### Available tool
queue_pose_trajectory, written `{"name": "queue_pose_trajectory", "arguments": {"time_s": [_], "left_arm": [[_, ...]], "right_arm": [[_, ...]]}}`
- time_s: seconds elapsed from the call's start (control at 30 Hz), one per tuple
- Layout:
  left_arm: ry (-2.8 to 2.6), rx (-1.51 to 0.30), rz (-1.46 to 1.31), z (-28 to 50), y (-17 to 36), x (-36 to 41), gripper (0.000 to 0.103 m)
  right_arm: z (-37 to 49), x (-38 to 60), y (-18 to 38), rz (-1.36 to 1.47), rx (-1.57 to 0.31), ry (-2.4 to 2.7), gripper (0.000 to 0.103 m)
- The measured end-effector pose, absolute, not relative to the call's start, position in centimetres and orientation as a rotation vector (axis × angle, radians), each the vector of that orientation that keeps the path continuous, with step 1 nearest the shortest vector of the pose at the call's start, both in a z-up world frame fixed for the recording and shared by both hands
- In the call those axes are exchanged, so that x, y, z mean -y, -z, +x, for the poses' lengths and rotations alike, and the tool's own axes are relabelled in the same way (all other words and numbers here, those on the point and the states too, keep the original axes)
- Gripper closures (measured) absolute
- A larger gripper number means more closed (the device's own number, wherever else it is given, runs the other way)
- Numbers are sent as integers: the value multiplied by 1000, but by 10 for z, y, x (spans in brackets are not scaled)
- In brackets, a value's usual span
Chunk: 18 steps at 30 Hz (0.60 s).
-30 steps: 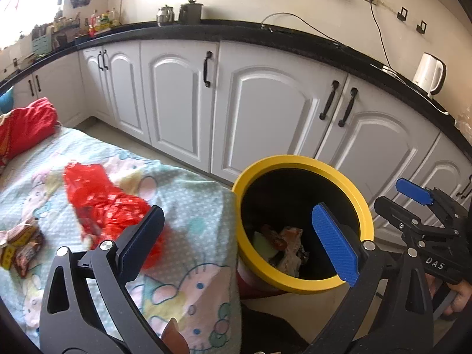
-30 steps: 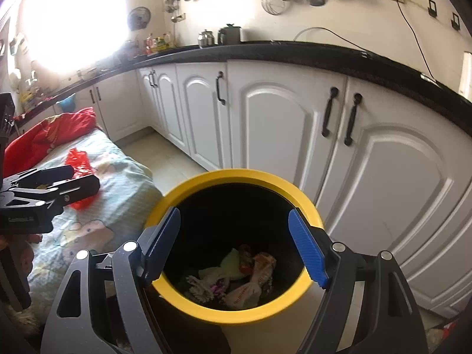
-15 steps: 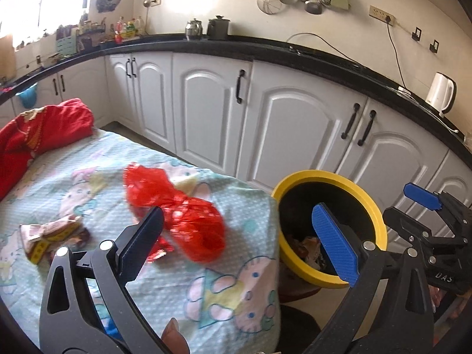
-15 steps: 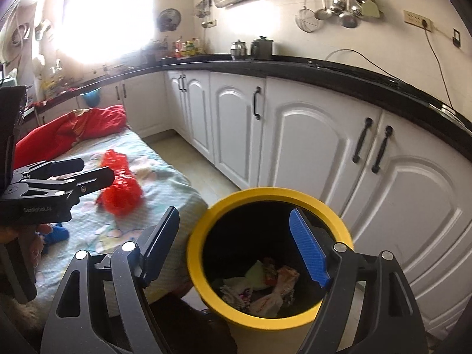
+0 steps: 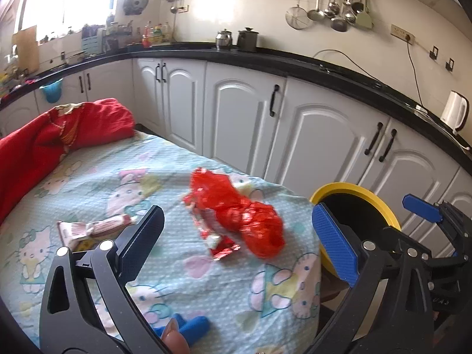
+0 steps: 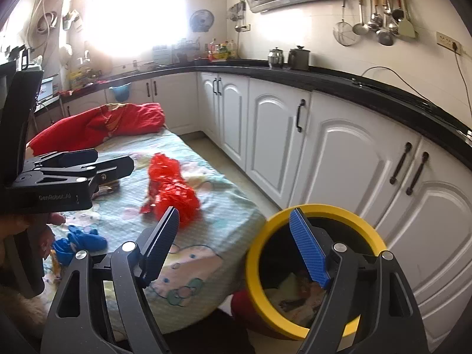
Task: Collect trash
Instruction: 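Move both open tools back toward the red bag and snack wrappers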
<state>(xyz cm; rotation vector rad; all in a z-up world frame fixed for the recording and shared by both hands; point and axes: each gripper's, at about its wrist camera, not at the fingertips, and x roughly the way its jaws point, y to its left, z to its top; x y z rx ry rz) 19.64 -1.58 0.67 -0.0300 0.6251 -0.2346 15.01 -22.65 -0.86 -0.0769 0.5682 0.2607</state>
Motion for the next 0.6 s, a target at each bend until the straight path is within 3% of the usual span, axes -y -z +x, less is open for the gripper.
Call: {"name": "queue_pose_trajectory", "arguments": {"time_s": [0.6], "left_arm": [[99,-612,-39,194,-12,-71,11]], "right_arm": [[159,156,14,-80,-582,-364,28]]}}
